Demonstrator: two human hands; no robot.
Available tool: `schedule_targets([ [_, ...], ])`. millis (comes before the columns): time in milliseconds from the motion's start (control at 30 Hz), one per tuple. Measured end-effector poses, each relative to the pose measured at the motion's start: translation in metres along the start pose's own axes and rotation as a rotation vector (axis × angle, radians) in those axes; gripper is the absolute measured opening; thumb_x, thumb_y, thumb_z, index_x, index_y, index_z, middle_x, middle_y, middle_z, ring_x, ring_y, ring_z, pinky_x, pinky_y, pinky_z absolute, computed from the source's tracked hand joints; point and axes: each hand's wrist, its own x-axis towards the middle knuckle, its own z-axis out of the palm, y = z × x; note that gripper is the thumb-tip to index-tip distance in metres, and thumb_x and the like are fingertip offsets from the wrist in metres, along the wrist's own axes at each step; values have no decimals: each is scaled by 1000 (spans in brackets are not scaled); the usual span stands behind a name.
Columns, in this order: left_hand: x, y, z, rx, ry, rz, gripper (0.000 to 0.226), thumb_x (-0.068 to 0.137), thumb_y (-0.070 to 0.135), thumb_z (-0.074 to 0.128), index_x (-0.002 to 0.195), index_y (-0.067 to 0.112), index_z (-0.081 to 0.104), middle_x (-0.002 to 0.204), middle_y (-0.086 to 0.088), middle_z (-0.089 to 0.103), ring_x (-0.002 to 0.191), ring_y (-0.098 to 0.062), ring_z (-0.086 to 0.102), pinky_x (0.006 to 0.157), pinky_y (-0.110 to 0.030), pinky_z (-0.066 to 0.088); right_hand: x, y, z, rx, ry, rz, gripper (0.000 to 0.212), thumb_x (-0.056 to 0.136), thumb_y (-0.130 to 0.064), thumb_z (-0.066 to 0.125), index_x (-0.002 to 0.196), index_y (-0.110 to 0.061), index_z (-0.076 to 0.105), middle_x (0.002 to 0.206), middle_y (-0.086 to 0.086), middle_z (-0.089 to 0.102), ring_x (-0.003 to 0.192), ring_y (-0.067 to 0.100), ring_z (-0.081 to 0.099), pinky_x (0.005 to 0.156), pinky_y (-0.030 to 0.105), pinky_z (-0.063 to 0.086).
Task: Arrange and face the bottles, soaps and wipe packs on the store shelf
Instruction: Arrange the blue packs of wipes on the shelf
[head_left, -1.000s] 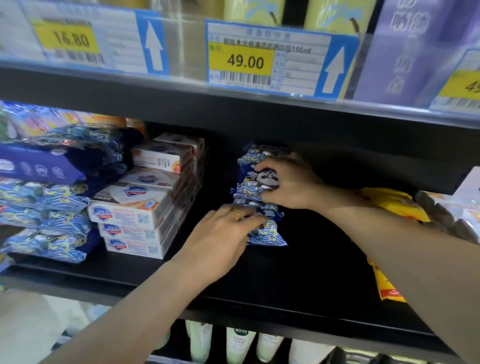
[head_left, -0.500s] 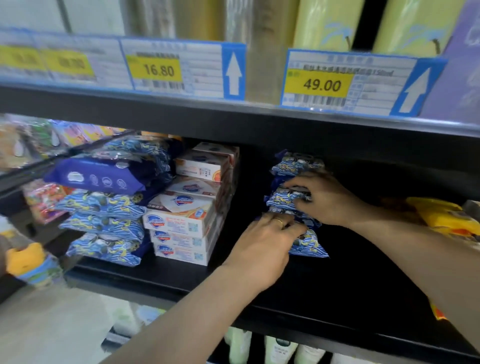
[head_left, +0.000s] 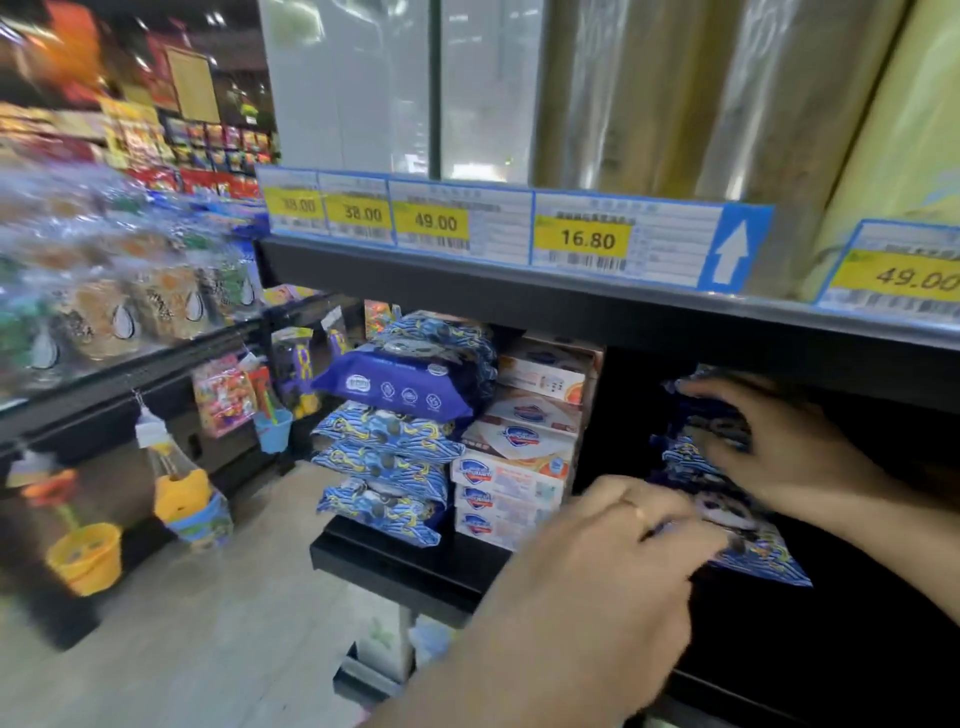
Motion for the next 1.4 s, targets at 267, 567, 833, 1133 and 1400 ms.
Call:
schedule_targets([
  [267,-78,-80,-77,241,268,-354,33,87,26,64,119,33,68,120,22,57,117,-12,55,98,-26,44,24,-170,-5,340,-282,-167,54,89,-68,57,139,-49,47,129,-21,62,117,2,61,103,20,47],
  [567,-89,-122,-111,369,197,-411,43,86,22,76,127,27,65,128,9,59,123,-20,52,99,-38,48,66,-239,23,62,-344,-249,52,94,-49,66,137,-28,45,125,-5,51,99,14,50,65,17,33],
  [833,-80,-148,-116,311,120,-362,48,89,42,68,135,32,59,135,12,55,129,-15,46,103,-40,48,69,-239,21,262,-329,-104,49,93,-45,70,137,-32,52,138,-6,57,119,15,58,100,30,47],
  [1133,-39,-183,-120,308,-175,-275,68,90,55,68,151,35,44,149,7,48,138,-14,36,114,-32,33,46,-210,2,303,-393,57,21,94,-59,60,102,-41,55,102,-20,63,84,-7,56,64,7,41],
  [1400,-47,-184,-116,243,-36,-268,55,92,35,74,144,30,57,146,6,55,137,-17,44,109,-24,29,25,-189,-2,255,-237,33,69,84,-70,64,144,-43,43,131,-18,61,113,9,61,97,29,49],
])
